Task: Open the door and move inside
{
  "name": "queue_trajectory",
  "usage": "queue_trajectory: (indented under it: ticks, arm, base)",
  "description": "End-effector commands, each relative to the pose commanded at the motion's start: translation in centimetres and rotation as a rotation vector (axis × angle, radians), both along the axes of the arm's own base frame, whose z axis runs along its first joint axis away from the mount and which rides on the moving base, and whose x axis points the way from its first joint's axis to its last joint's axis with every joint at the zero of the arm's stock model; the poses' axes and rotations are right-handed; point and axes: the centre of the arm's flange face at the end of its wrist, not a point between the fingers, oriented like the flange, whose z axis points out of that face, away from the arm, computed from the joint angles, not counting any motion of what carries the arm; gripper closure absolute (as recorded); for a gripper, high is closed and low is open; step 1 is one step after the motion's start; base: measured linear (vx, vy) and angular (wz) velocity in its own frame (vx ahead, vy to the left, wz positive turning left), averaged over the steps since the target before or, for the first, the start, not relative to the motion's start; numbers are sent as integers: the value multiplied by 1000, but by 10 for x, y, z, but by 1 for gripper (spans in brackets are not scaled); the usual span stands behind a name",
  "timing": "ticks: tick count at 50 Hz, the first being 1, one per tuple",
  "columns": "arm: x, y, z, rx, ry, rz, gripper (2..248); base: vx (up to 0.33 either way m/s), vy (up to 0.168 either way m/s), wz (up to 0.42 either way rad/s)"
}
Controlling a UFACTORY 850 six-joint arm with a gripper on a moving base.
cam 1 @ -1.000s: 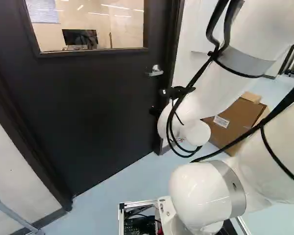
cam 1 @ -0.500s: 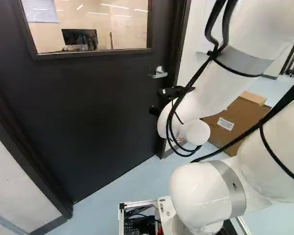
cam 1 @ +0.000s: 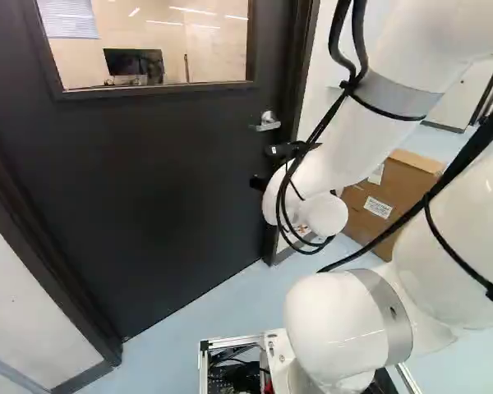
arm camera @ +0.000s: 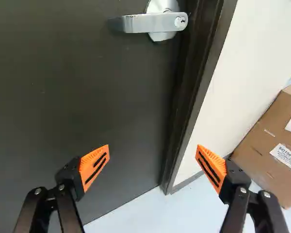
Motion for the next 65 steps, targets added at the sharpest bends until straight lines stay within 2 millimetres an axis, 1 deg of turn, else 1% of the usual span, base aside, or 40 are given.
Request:
queue_trajectory:
  ticks: [10, 28, 65]
  arm:
    - [11, -1, 3, -11, -3, 19, 3]
    - [28, -1, 20, -47, -46, 87, 3]
    - [48, -13, 55, -170, -130, 240, 3]
  base:
    - [0, 0, 0]
    - [0, 0, 0]
    - [0, 0, 0]
